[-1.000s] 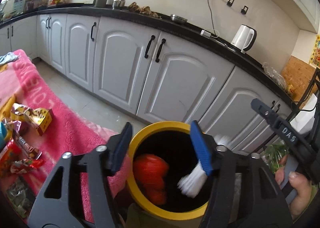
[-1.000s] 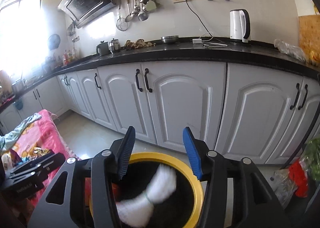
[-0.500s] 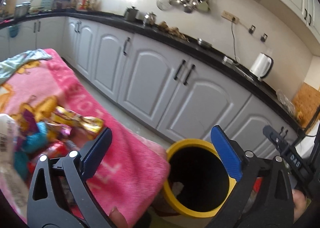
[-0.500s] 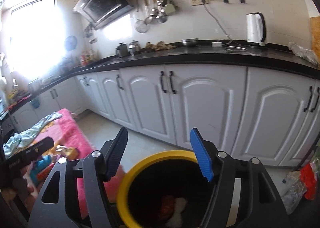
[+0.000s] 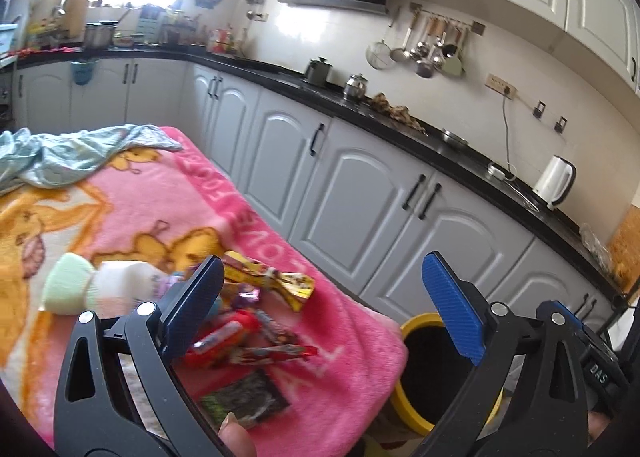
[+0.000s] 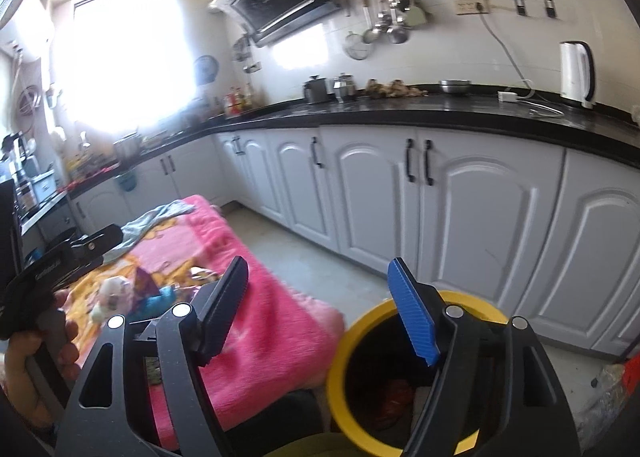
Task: Collect trash
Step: 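Grasp the white plastic bag with the left tool while the right tool grasps the dark snack packet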
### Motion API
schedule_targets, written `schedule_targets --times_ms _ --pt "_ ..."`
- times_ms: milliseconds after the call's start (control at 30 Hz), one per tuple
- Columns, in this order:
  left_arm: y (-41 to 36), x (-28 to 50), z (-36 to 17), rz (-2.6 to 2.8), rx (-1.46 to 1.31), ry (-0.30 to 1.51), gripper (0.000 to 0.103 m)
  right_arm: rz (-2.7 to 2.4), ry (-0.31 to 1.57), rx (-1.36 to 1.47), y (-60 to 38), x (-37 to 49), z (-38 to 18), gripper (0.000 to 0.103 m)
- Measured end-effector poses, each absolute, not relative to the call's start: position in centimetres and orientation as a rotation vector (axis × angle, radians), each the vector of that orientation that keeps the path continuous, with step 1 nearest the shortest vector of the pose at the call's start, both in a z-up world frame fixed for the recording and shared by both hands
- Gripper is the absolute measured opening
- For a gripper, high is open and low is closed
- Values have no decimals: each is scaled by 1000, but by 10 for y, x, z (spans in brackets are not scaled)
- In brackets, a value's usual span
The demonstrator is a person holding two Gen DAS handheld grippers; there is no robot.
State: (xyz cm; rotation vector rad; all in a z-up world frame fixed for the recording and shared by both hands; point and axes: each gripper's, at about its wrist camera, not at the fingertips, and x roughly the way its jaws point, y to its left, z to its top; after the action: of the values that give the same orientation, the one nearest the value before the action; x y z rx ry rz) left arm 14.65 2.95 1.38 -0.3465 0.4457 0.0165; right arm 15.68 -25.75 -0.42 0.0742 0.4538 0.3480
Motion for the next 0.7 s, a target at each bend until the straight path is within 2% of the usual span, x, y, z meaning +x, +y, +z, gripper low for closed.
schedule_targets --times_ms 167,700 --pt "48 133 15 54 -349 429 91 415 455 38 -228 147 -3 74" --pt "111 106 4 183 -398 427 91 593 555 -64 -144 132 -31 76"
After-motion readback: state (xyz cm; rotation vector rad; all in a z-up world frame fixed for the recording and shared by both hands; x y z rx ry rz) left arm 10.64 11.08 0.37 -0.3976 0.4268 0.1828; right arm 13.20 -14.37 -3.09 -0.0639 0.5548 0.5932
